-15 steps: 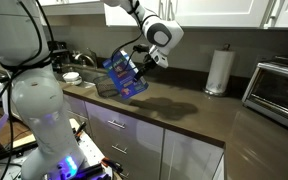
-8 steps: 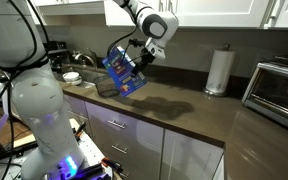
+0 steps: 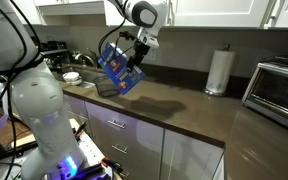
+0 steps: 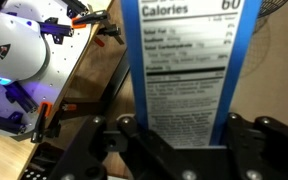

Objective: Pour the contents from the box into the black then put the box on the counter

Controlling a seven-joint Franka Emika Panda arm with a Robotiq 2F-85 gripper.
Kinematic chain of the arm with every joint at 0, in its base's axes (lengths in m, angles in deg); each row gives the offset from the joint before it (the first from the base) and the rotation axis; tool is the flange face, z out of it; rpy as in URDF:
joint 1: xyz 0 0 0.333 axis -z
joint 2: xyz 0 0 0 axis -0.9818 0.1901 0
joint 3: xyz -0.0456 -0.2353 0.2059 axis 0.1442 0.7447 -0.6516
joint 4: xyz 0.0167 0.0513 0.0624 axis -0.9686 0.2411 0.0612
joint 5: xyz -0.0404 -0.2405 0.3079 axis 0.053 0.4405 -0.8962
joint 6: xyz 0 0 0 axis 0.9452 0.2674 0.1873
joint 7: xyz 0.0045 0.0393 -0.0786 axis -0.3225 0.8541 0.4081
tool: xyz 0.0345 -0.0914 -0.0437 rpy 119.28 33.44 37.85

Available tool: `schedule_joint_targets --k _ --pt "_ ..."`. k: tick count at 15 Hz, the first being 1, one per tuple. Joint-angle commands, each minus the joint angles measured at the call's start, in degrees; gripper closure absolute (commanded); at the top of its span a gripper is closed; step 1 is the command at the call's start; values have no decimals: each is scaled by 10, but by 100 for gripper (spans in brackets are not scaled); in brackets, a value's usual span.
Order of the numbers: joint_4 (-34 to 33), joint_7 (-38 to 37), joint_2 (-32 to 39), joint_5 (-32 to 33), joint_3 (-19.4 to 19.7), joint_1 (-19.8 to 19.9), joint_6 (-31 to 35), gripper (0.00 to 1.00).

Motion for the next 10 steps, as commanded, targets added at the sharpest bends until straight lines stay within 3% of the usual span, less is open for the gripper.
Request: schedule_joint_targets --k 1,10 --pt "21 -48 -37 34 -23 -4 38 48" --pt "23 -163 -44 124 -74 -11 106 42"
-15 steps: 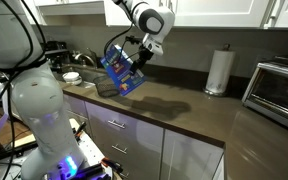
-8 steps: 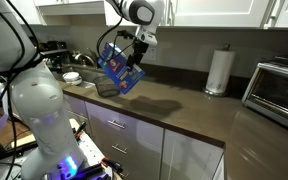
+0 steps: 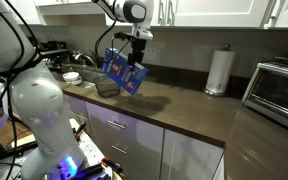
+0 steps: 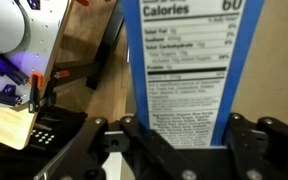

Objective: Pour the contents from the box into the black then put the box on the counter

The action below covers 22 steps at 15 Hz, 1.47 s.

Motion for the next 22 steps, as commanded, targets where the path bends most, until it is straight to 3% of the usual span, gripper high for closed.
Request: schedule_joint_targets --k 1,9,10,13,16,20,22 --pt "12 -58 -21 35 -12 -13 20 44" --pt "14 -117 -45 85 -33 -34 28 57" --pt "14 -122 -47 91 -35 -34 29 52" --pt "14 -129 -52 110 -39 -34 31 50" --pt "14 -128 -54 125 -41 -34 35 41" --pt "15 -125 -56 143 -44 -35 46 42" --pt "15 -125 -56 152 -45 -35 52 47"
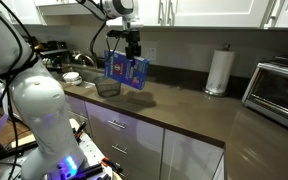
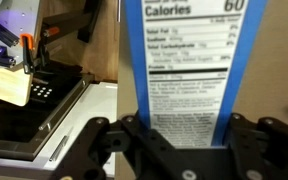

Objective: Pour the contents from the box into the black then put the box on the counter

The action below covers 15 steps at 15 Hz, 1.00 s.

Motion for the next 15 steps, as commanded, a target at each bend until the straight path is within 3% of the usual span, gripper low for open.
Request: schedule_joint_targets --k 1,8,15 --pt "14 -16 -18 27 -2 -6 23 50" --pt "16 -19 -20 66 -7 -5 40 44" --pt "18 -21 -21 94 -10 -5 55 49"
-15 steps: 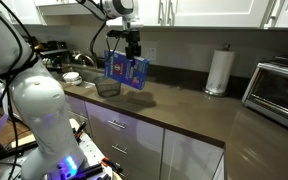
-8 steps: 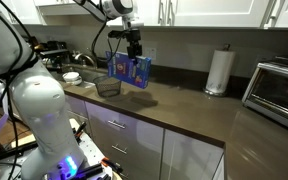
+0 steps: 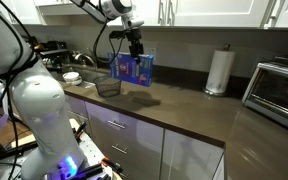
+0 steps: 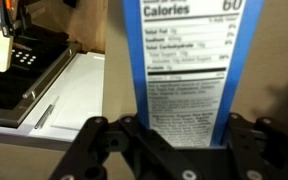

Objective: Pour the contents from the box into the black then put the box on the counter

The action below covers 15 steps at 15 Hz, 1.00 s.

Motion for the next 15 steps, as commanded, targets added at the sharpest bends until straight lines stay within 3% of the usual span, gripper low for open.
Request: schedule_joint_targets --k 1,6,15 --pt "17 -23 -19 15 0 -5 14 53" --pt "15 -40 -18 11 -1 -5 0 44" --pt "19 -44 -19 13 -1 -5 -2 46"
